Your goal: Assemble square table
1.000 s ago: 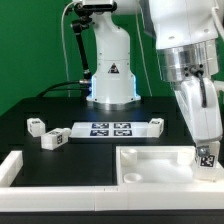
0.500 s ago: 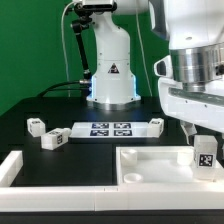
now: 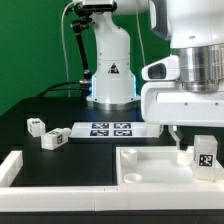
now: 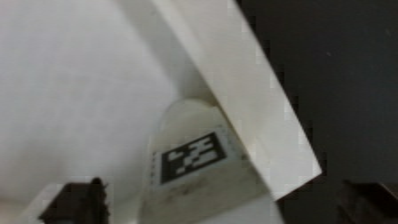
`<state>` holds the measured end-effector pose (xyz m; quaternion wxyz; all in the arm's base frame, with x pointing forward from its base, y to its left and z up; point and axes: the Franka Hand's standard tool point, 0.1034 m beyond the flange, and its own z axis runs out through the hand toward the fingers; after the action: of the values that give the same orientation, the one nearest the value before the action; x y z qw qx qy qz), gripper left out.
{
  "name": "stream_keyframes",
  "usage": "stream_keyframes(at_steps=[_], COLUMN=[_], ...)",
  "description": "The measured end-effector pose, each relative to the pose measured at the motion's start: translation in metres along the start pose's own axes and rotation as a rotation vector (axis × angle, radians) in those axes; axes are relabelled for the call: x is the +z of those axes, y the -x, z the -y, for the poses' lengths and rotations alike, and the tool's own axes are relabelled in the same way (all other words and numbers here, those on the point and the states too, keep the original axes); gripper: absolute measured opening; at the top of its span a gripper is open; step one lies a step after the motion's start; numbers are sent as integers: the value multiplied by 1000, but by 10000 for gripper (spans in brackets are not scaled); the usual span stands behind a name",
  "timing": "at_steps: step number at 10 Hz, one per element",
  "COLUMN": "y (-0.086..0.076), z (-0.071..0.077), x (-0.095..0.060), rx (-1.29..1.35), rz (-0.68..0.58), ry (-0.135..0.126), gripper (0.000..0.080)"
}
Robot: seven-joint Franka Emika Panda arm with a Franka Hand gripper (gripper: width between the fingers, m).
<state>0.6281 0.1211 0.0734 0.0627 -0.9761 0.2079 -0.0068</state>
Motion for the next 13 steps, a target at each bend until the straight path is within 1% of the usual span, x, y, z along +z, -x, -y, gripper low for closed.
stream_keyframes(at_steps=[1, 2, 3, 4, 6, 7, 8, 11, 12, 13], y=[-1, 0, 0, 0, 2, 1, 1, 1, 0, -2], z=[-2, -1, -1, -1, 2, -1, -1, -1, -1, -3], x=[2, 2, 2, 2, 3, 3, 3, 3, 4, 4], rx=[-152, -121, -109, -105, 35, 105, 164, 639, 782, 938], rz=[2, 3, 4, 4, 9, 10, 9, 37, 56, 80], ry=[0, -2, -2, -2, -10, -7, -9, -34, -54, -86], gripper=[649, 649, 620, 620, 334, 294, 294, 294, 294, 293])
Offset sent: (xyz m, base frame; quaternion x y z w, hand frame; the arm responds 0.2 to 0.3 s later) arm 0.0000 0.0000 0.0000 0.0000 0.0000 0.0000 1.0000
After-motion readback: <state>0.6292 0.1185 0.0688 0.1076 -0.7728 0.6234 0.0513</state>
